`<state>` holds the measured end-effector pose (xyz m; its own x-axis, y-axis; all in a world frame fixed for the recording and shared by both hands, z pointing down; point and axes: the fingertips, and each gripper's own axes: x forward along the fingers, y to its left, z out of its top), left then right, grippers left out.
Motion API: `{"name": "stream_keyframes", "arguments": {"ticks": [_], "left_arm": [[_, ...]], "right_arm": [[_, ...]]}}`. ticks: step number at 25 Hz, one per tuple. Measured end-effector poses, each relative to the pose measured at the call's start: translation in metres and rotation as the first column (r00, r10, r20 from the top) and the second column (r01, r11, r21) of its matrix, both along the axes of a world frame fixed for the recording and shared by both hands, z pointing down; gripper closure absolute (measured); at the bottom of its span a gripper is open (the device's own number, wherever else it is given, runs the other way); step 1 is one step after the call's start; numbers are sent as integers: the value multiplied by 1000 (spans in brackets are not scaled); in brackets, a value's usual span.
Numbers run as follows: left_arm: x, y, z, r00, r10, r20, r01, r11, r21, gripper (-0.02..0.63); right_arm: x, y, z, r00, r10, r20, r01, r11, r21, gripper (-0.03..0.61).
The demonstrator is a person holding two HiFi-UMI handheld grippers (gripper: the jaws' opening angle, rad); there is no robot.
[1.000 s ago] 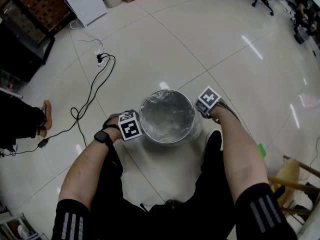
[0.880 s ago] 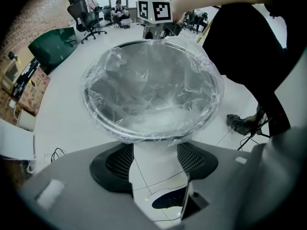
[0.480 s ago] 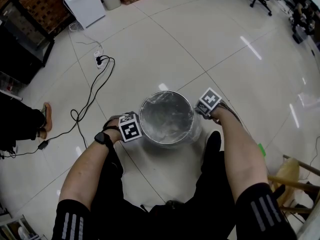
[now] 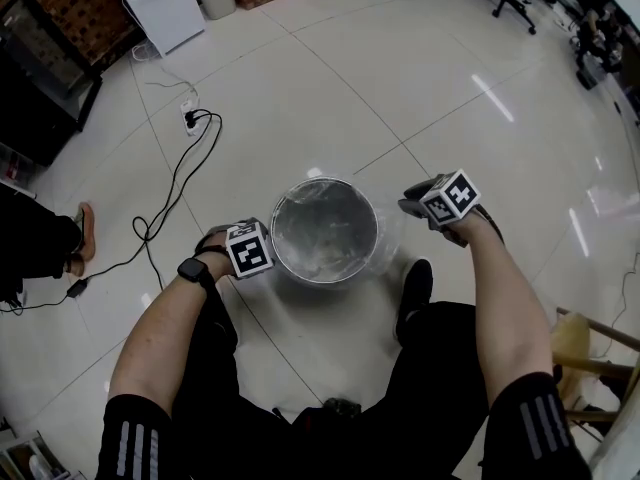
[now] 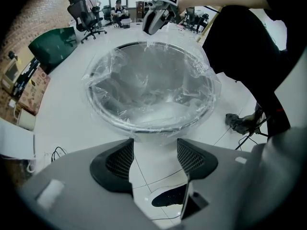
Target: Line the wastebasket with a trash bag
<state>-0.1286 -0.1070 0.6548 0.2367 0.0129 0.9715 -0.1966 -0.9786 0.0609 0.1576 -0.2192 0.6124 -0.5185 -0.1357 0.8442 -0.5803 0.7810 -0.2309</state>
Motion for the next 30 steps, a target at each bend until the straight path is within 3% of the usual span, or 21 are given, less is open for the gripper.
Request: {"name": "stream_keyframes", "arguments": {"ticks": [3,6,13,15,18,20,25,28,30], "left_arm": [[0,-2,-3,1000,0,1,0,1000,8,336],[2,-3,-4,1000,-13,-7,13,1000,8,336],[-1,1,-1,1000,-9,-8,8,1000,-6,336],[-5,4,2,1000,-15,-1,15,1000,-13,336],[-5,8,6,1000,-16,2,16,1000,-22,336],[-1,9,4,1000,-13,-12,12,1000,-23,336],[3,11,3,1000,-7,-21,7,1000,-20,337],[1,12,4,1000,-9,-7,8,1000,-17,337],[3,12,3,1000,-5,-13,5,1000,-18,337]], "right_arm": [[4,3,14,997,11,-73,-10,1000,21,457],[1,10,46,992,36,-123,-39,999,-22,457],[-41,27,70,998,69,-13,-70,983,-169,442],[-47,34,73,991,130,40,-116,963,-243,474],[-38,43,75,956,277,95,-225,903,-367,444],[-27,44,76,934,343,100,-278,873,-400,425],[14,20,65,836,537,113,-470,807,-359,412],[25,6,53,792,591,152,-523,786,-329,411],[19,8,49,799,575,177,-500,798,-337,392]]}}
